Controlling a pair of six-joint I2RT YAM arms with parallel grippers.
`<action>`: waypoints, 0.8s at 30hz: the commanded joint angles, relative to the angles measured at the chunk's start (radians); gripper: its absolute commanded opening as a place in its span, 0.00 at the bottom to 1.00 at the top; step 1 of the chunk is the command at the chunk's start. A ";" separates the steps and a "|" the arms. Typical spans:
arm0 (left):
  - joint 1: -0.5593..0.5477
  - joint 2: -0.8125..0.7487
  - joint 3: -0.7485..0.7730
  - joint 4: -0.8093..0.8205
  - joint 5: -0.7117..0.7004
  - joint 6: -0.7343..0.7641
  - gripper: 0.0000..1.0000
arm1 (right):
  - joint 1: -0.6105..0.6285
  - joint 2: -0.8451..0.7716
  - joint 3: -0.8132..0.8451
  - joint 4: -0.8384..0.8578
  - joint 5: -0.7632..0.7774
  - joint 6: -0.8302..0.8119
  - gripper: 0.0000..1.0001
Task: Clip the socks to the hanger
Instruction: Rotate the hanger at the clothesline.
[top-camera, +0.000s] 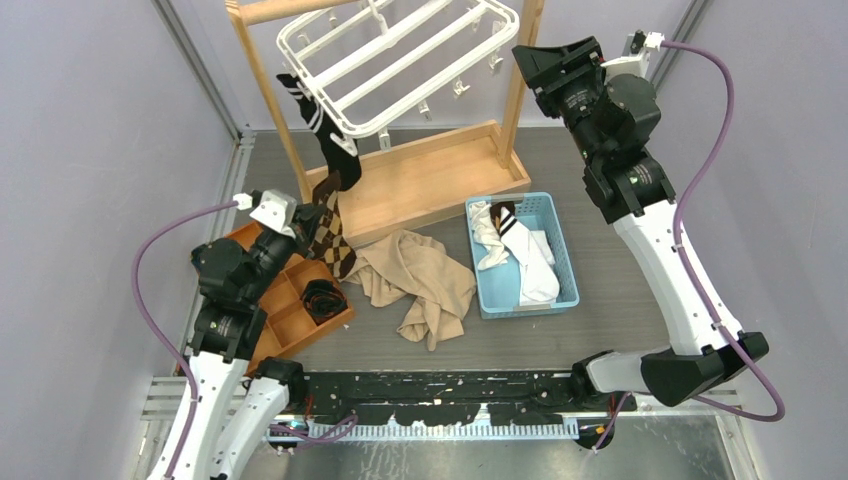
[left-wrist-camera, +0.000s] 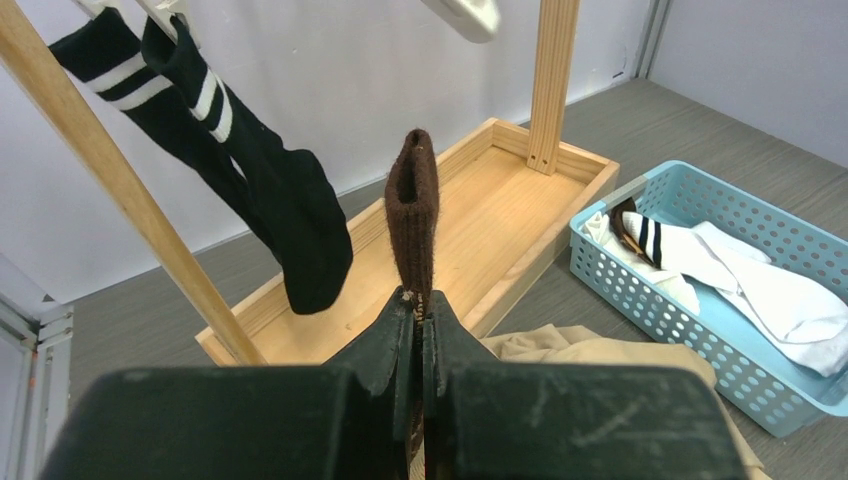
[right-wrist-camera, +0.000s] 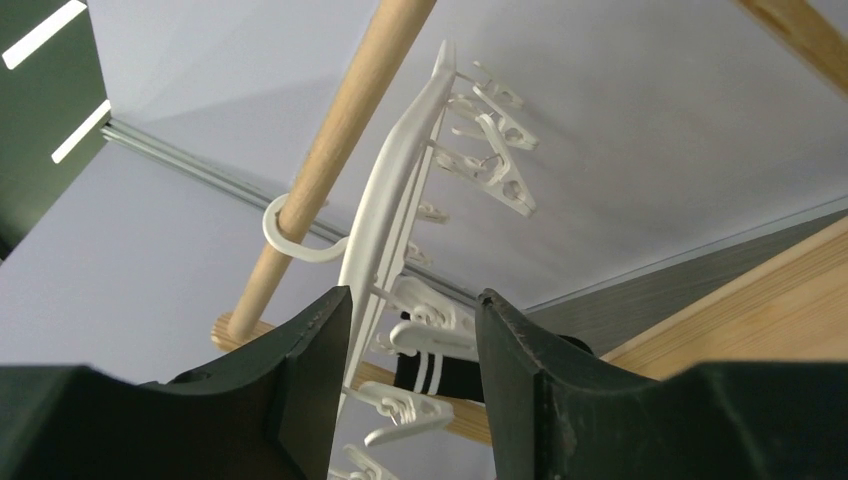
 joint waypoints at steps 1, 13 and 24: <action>-0.003 -0.045 -0.007 -0.029 0.042 0.024 0.00 | -0.018 -0.065 -0.036 0.088 -0.052 -0.117 0.64; -0.002 -0.104 -0.079 0.083 0.197 -0.068 0.00 | -0.049 -0.237 -0.224 0.200 -0.337 -0.425 1.00; -0.003 -0.024 -0.111 0.249 0.243 -0.134 0.00 | 0.073 -0.236 -0.322 0.246 -0.666 -0.742 1.00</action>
